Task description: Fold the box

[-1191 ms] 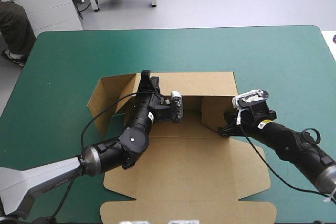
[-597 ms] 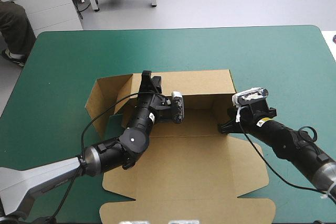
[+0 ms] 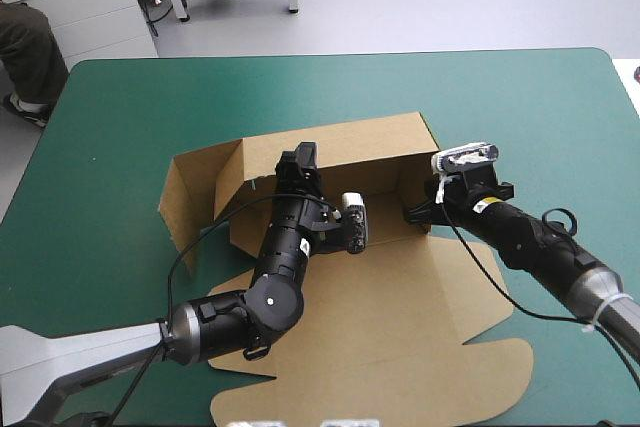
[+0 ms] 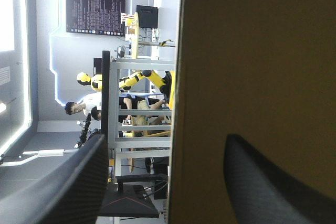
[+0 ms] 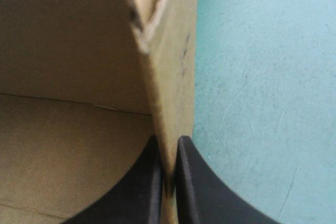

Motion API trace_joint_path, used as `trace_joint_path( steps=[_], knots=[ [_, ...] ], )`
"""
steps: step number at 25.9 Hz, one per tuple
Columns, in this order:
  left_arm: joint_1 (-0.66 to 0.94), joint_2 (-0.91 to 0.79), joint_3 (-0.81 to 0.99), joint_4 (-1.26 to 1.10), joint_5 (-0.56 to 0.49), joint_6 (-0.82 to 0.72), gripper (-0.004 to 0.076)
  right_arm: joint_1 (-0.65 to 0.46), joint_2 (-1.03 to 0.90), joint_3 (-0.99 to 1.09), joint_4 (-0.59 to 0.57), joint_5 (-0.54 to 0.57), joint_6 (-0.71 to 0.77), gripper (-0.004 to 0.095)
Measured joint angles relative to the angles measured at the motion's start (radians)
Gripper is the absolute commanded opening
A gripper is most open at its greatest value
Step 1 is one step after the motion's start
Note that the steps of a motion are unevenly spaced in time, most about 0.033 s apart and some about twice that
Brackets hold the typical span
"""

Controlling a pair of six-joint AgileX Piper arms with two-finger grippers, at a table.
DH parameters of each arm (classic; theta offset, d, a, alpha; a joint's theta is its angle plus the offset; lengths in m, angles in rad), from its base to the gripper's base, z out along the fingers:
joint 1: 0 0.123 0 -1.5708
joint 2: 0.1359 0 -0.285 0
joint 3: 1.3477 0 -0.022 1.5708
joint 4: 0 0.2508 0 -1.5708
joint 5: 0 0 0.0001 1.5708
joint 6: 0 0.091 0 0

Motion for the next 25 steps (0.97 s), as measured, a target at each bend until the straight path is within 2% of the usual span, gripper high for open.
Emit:
trace_joint_path(
  steps=[7,9,11,13,14,17,19,21,22,23,24,25],
  knots=[
    [-0.082,0.0,0.0,-0.001,0.086,-0.006,0.0458,-0.051,0.115,-0.132,-0.001,-0.002,0.06,-0.0013],
    [-0.1,0.0,0.0,-0.001,0.097,-0.007,0.043,-0.072,0.128,-0.153,-0.001,0.006,0.068,-0.0013],
    [-0.117,0.0,0.0,-0.001,0.098,-0.006,0.0296,-0.088,0.136,-0.167,-0.001,0.019,0.069,-0.0013],
    [-0.129,0.0,0.0,-0.002,0.086,0.031,0.0049,-0.094,0.136,-0.169,-0.001,0.029,0.068,-0.0013],
    [-0.132,0.0,0.0,-0.013,0.071,0.071,0.0001,-0.093,0.136,-0.17,-0.001,0.034,0.066,-0.0013],
    [-0.137,0.0,-0.007,-0.108,0.016,0.234,0.0014,-0.094,0.136,-0.172,-0.001,0.057,0.06,-0.0014],
    [-0.122,0.0,-0.054,-0.319,-0.025,0.415,0.0014,-0.094,0.136,-0.172,-0.002,0.078,0.044,-0.0014],
    [-0.062,0.002,-0.152,-0.646,-0.03,0.637,0.0014,-0.094,0.136,-0.173,-0.002,0.097,0.038,-0.0014],
    [0.008,0.002,-0.244,-0.866,0.0,0.79,0.0014,-0.094,0.136,-0.174,-0.003,0.102,0.038,-0.0014],
    [0.049,0.002,-0.294,-0.983,0.033,0.865,0.0013,-0.094,0.136,-0.175,-0.003,0.104,0.038,-0.0014],
    [0.12,0.002,-0.377,-1.142,0.11,0.955,0.0013,-0.094,0.136,-0.175,-0.003,0.104,0.038,-0.0015],
    [0.166,0.002,-0.429,-1.22,0.152,0.982,0.0013,-0.094,0.136,-0.175,-0.003,0.105,0.037,-0.0015]
  ],
)
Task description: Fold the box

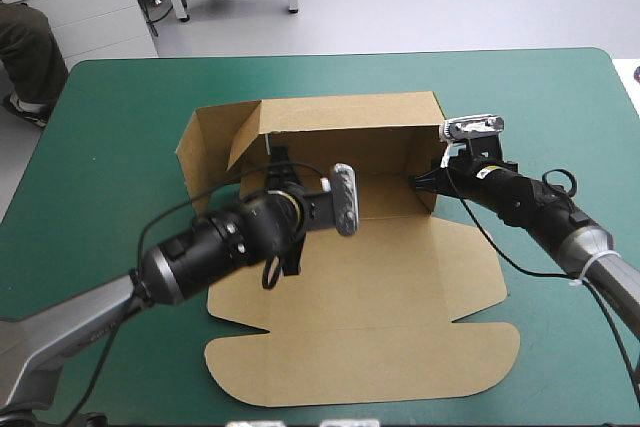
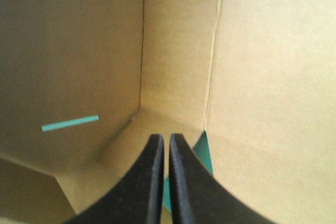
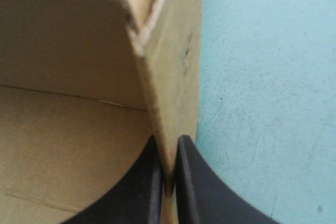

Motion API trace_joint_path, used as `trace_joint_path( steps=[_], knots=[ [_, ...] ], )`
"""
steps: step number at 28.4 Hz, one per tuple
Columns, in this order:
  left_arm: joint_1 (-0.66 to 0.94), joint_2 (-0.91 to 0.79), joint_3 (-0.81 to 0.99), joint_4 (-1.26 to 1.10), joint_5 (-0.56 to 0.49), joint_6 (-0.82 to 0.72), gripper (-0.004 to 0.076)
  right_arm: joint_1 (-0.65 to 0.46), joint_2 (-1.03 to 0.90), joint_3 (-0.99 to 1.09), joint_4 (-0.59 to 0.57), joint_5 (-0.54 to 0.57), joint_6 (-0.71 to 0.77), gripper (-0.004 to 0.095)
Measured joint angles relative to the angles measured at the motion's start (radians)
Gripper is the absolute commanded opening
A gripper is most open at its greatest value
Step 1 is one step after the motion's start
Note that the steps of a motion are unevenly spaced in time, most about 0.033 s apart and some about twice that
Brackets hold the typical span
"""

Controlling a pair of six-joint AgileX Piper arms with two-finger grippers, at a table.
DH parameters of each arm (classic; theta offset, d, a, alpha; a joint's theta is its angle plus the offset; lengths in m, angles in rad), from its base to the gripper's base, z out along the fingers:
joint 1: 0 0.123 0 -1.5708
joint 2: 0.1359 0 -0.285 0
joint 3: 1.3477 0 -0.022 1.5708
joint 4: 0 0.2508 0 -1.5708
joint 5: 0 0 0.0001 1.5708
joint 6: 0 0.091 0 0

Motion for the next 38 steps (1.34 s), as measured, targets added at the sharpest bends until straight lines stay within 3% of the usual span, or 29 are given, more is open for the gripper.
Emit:
trace_joint_path(
  steps=[3,7,20,26,35,38],
  knots=[
    [0.192,0.0,-0.185,-0.194,0.12,0.02,0.0013,0.0,0.0,0.0,0.0,0.006,0.0,-0.0015],
    [0.416,0.0,-0.332,-0.348,0.134,-0.085,0.0013,0.0,-0.001,-0.001,0.0,0.02,-0.002,-0.0015],
    [0.958,0.0,-0.349,-0.765,0.104,-0.105,0.0013,-0.004,-0.002,-0.009,-0.001,0.069,0.003,-0.0015],
    [1.14,0.0,-0.212,-0.909,0.066,-0.074,0.0001,-0.005,-0.002,-0.01,-0.004,0.076,0.02,-0.0015],
    [1.275,0.0,0.134,-1.031,-0.117,-0.049,0.0,-0.005,-0.004,-0.013,-0.007,0.094,0.022,-0.0014],
    [1.311,0.0,0.187,-1.084,-0.149,-0.019,0.0,-0.006,-0.004,-0.04,-0.02,0.147,0.034,-0.0014]
  ],
)
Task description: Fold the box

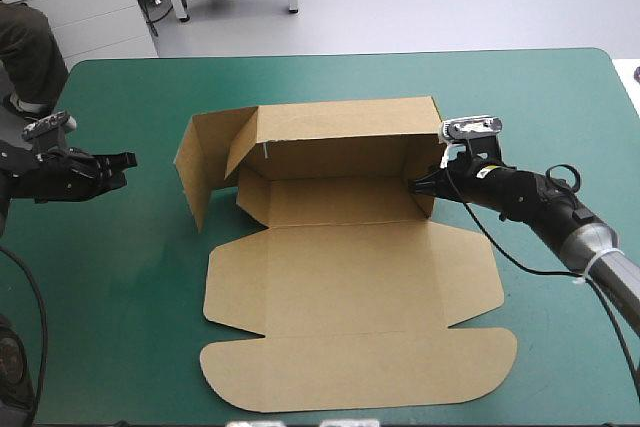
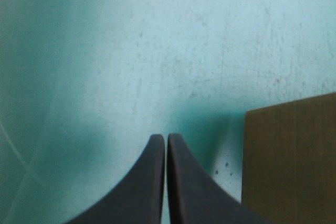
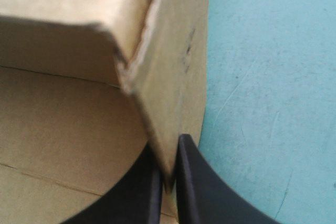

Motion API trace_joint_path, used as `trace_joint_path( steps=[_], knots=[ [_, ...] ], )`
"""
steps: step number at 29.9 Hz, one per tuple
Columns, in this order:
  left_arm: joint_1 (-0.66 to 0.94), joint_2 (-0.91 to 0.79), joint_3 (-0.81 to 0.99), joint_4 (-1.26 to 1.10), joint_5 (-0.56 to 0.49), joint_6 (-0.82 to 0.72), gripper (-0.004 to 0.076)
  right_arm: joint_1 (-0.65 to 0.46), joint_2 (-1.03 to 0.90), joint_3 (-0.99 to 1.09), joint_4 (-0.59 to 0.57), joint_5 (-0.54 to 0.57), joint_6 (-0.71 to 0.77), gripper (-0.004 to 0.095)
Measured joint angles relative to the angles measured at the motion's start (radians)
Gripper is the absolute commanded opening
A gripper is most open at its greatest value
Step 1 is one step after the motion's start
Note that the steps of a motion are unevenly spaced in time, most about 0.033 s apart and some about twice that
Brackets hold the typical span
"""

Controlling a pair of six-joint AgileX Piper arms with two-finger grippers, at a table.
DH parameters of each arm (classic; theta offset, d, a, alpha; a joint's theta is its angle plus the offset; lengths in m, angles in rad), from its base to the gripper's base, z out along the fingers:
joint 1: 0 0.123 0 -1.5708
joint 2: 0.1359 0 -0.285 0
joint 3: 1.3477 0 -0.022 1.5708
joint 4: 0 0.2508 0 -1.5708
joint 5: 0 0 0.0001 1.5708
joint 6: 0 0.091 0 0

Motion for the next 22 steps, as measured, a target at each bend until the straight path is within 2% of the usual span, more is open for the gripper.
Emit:
trace_joint_path(
  steps=[2,10,15,22],
  knots=[
    [0.013,0.0,0.007,-0.013,-0.01,0.005,0.0,0.0,0.001,-0.037,-0.029,0.063,0.038,-0.0014],
    [0.022,0.0,0.01,-0.031,-0.053,0.008,0.0,0.0,0.006,-0.298,-0.252,0.432,0.318,-0.0014],
    [0.022,0.0,0.01,-0.049,-0.065,0.005,0.0,0.0,0.006,-0.404,-0.291,0.631,0.358,-0.0014],
    [0.022,0.0,0.01,-0.089,-0.098,-0.014,0.0,0.0,0.038,-0.405,-0.302,0.794,0.365,-0.0014]
  ],
)
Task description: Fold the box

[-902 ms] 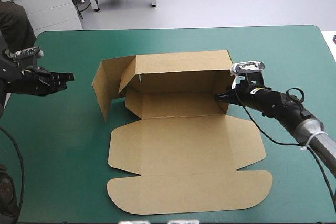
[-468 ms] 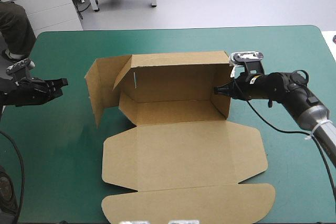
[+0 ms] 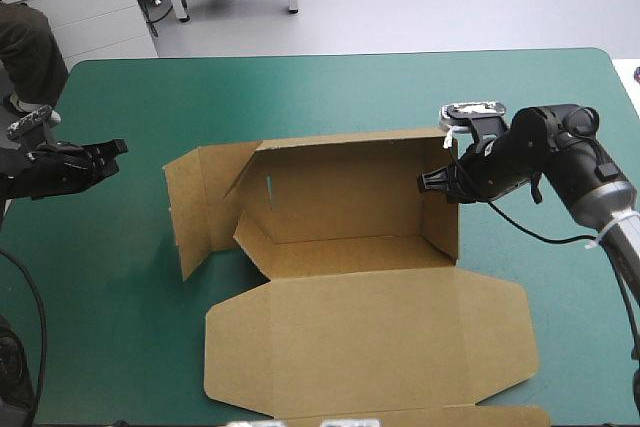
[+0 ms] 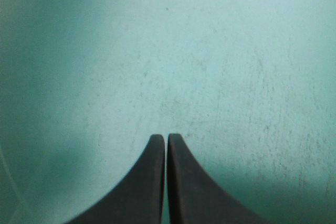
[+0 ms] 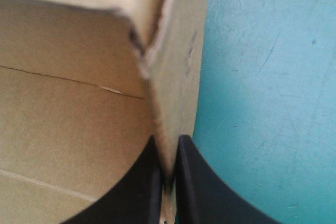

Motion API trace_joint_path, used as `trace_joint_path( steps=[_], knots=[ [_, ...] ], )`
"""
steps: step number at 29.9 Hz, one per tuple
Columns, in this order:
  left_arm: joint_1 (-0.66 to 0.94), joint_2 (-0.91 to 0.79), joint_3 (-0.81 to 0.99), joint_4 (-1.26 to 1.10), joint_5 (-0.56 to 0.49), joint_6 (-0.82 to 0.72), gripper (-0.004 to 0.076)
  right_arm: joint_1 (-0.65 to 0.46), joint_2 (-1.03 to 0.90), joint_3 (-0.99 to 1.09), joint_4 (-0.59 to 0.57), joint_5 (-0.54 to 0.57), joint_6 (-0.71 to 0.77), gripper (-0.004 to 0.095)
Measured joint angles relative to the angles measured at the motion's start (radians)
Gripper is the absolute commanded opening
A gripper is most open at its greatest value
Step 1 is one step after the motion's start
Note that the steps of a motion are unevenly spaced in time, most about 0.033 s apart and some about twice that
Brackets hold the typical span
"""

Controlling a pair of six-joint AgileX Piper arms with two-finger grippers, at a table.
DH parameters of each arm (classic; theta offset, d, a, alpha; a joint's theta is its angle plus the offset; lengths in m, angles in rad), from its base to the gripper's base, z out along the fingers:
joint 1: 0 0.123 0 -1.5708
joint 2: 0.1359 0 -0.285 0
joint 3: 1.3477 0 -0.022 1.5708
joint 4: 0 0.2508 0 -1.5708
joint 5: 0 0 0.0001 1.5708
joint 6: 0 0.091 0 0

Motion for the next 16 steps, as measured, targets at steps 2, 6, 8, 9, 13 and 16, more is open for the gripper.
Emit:
trace_joint_path(
  steps=[2,6,8,9,13,16],
  knots=[
    [0.0,0.0,0.0,-0.003,-0.002,0.0,0.0,0.0,0.027,0.0,-0.005,0.005,0.0,-0.0014],
    [0.0,0.0,0.0,-0.006,-0.003,-0.003,0.0,0.0,0.078,-0.01,-0.01,-0.036,0.0,-0.0014],
    [0.0,0.0,0.0,-0.008,-0.003,-0.005,0.0,0.0,0.103,-0.015,-0.012,-0.071,0.0,-0.0014],
    [0.0,0.0,0.0,-0.008,-0.003,-0.005,0.0,0.0,0.118,-0.019,-0.014,-0.097,0.0,-0.0014],
    [0.0,0.0,0.0,-0.012,-0.003,-0.025,0.0,-0.001,0.173,-0.025,-0.022,-0.193,0.0,-0.0014],
    [0.0,0.0,0.0,-0.017,-0.01,-0.047,0.0,-0.002,0.209,-0.027,-0.028,-0.241,0.006,0.0021]
  ],
)
